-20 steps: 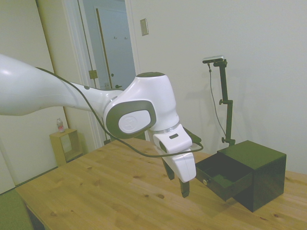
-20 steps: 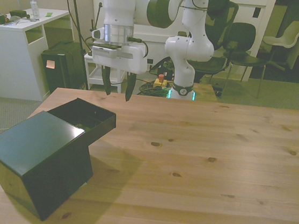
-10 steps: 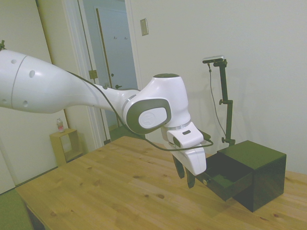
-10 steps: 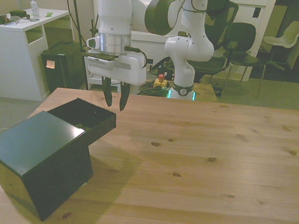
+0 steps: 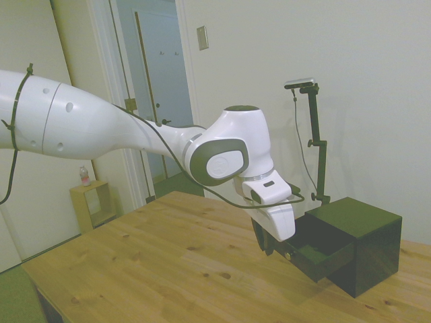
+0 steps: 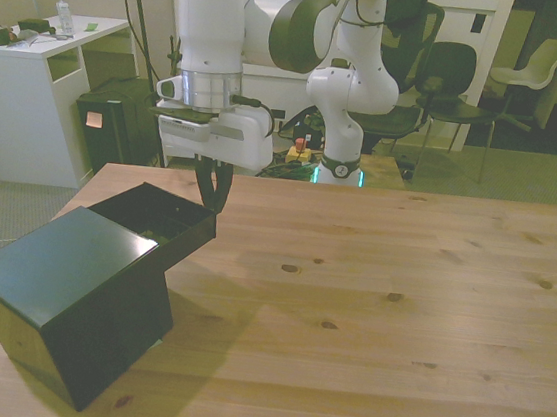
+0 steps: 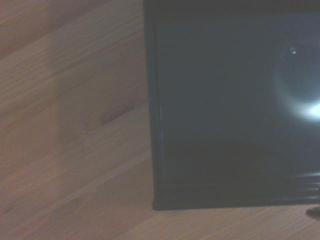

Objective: Close the top drawer

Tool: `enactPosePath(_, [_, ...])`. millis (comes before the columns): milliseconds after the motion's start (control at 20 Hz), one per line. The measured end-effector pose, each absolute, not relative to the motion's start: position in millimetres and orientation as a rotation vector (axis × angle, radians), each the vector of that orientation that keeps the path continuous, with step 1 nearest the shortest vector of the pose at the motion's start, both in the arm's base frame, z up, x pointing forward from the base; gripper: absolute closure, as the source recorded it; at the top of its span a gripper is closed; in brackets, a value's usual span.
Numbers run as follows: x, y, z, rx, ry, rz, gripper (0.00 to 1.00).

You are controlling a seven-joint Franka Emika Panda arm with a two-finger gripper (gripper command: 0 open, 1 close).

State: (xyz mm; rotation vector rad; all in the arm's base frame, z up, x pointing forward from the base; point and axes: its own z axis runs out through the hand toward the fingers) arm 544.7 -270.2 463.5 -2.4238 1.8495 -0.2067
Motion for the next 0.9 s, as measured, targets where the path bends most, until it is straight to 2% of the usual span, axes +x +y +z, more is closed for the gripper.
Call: enactPosePath(900, [558, -295, 465, -2.365, 1.93, -0.213, 1.0])
